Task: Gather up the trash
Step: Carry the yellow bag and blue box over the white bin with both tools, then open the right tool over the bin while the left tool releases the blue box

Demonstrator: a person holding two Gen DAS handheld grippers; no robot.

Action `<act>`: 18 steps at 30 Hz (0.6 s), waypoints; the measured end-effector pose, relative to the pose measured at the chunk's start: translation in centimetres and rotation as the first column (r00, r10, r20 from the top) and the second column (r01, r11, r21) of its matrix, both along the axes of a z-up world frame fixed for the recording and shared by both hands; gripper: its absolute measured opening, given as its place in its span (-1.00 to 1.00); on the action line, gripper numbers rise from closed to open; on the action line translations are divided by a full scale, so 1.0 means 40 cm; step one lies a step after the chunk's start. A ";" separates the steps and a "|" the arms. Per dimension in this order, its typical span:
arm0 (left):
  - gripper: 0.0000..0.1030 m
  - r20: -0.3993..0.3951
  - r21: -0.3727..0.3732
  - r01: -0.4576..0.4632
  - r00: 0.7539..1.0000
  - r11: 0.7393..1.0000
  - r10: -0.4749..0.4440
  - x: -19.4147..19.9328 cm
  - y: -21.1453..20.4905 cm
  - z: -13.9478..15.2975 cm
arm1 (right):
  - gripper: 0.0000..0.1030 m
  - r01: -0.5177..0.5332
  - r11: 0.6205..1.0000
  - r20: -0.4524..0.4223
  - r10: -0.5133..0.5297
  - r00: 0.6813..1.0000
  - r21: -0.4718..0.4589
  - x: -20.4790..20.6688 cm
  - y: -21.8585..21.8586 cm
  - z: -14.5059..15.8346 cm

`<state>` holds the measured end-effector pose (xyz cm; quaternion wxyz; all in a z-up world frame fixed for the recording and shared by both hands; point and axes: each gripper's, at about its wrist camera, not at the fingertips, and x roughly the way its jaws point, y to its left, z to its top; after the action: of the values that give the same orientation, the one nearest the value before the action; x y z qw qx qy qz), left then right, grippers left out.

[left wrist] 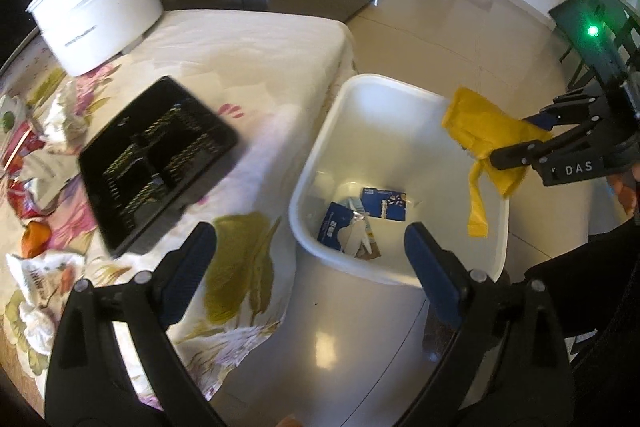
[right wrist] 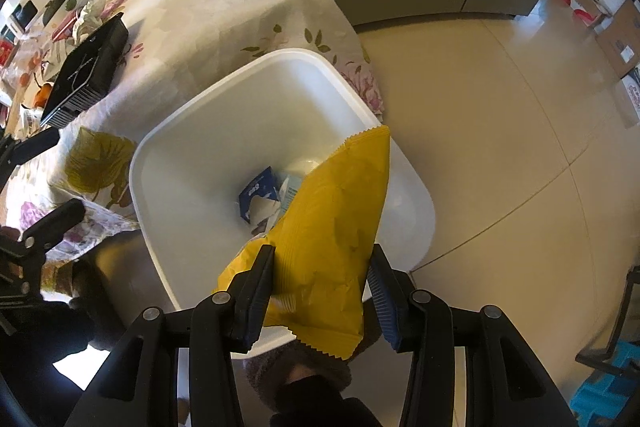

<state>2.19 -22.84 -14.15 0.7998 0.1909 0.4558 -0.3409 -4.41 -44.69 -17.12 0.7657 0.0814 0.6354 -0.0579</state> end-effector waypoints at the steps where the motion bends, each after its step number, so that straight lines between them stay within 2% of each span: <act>1: 0.84 0.002 -0.001 -0.009 1.000 1.000 0.009 0.002 0.012 0.005 | 0.32 0.009 1.000 -0.001 -0.009 1.000 0.003 0.005 0.002 -0.001; 2: 0.84 0.004 -0.002 -0.019 1.000 1.000 0.019 0.005 0.024 0.008 | 0.45 0.020 1.000 0.004 -0.020 1.000 0.000 0.009 0.005 0.001; 10: 0.84 0.002 -0.003 -0.108 0.994 0.994 0.108 0.029 0.115 0.024 | 0.46 -0.010 1.000 0.053 0.012 0.998 -0.026 0.052 0.055 0.036; 18: 0.84 -0.004 -0.014 -0.219 0.976 0.976 0.219 0.059 0.223 0.039 | 0.46 -0.046 0.999 0.088 0.047 0.995 -0.013 0.108 0.117 0.066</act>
<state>4.53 -13.94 -12.58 0.8332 0.1336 0.4724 -0.2543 -0.09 -40.00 -14.48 0.7947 0.0647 0.6022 -0.0400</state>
